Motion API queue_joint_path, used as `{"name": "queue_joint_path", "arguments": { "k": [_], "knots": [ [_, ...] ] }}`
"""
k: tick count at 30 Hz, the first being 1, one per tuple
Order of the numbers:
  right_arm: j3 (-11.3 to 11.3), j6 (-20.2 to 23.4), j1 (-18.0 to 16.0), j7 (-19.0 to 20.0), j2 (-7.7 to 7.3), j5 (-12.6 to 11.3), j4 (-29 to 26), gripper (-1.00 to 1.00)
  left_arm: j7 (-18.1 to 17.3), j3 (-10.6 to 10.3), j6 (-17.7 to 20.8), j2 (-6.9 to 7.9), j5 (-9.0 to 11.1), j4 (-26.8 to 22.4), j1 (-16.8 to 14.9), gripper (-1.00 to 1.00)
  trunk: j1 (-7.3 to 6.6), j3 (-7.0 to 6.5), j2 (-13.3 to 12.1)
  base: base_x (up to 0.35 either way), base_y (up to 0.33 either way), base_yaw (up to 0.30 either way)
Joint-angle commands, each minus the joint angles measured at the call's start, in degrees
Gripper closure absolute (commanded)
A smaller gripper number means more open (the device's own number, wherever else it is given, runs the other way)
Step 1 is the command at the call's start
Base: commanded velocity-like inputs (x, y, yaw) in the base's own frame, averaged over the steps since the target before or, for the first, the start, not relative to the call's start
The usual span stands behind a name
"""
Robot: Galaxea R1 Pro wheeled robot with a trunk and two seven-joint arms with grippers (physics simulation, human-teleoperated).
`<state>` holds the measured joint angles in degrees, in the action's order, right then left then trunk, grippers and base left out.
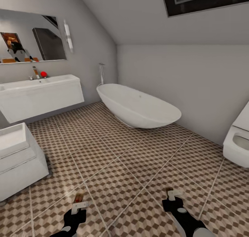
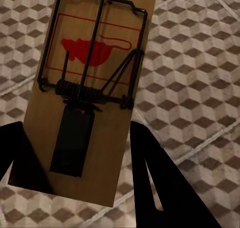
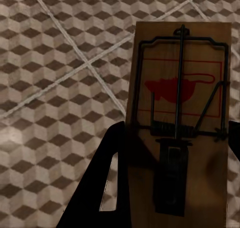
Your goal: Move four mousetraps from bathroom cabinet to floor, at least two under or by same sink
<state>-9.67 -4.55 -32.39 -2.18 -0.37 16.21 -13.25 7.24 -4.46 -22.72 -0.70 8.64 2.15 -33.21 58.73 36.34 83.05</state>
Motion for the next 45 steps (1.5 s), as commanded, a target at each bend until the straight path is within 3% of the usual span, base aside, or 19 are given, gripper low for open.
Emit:
{"name": "queue_joint_path", "arguments": {
  "k": [1, 25, 34, 45],
  "knots": [
    [-0.4, -0.2, 0.0, 0.0, 0.02, 0.6, 0.1, 1.0, 0.3, -0.4, -0.3, -0.12, 0.2, 0.2, -0.1, 1.0, 0.0, 0.02, 0.0, 0.0, 0.0, 0.25],
    [-0.5, -0.2, 0.0, 0.0, 0.02, 0.6, 0.1, 1.0, 0.3, -0.4, -0.3, -0.36, 0.2, 0.2, 0.4, 1.0, 0.0, -0.59, 0.0, 0.0, 0.0, 0.244],
    [-0.5, -0.2, 0.0, 0.0, 0.02, 0.6, 0.1, 1.0, 0.3, -0.5, -0.3, -0.36, 0.2, 0.2, 0.4, 1.0, 0.0, -0.62, 0.0, 0.02, -0.008, 0.034],
    [-0.5, -0.3, 0.0, 0.0, 0.02, 0.6, 0.1, 1.0, 0.3, -0.5, -0.3, -0.36, 0.2, 0.2, 0.4, 1.0, 0.0, -0.62, 0.0, 0.265, -0.104, 0.0]
  ]
}}
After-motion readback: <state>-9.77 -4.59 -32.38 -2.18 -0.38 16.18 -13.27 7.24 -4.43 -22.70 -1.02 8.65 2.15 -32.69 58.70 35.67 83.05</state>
